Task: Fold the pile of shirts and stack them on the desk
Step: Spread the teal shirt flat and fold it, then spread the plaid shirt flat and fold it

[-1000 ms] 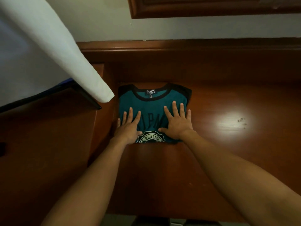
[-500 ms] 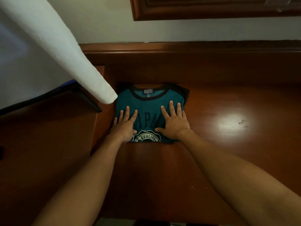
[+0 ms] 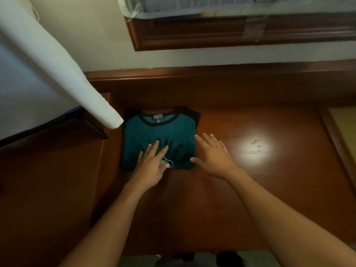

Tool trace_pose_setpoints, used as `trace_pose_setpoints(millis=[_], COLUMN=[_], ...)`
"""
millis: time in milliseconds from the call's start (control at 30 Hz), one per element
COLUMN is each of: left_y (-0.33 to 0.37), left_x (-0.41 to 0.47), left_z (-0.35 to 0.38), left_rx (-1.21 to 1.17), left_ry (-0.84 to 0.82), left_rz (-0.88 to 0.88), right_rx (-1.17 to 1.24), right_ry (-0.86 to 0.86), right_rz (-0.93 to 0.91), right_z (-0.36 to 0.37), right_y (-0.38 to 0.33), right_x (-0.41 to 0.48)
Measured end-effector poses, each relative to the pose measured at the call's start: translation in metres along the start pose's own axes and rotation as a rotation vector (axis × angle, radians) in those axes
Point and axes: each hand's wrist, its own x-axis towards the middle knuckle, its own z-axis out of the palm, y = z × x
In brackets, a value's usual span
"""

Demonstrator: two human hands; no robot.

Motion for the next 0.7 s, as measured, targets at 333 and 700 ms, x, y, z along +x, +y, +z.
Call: trace_pose_setpoints(millis=[333, 700], left_y=[0.177, 0.418], left_x=[-0.098, -0.17], left_z=[0.015, 0.104], left_rx=[-0.38, -0.37], left_ry=[0.205, 0.194], left_rz=[0.021, 0.328], right_rx=[0.334, 0.43], right_ry=[0.23, 0.638], right_rz=[0.22, 0.383], right_z=[-0.046, -0.105], right_y=[0.077, 0.258], right_x=[-0.192, -0.42])
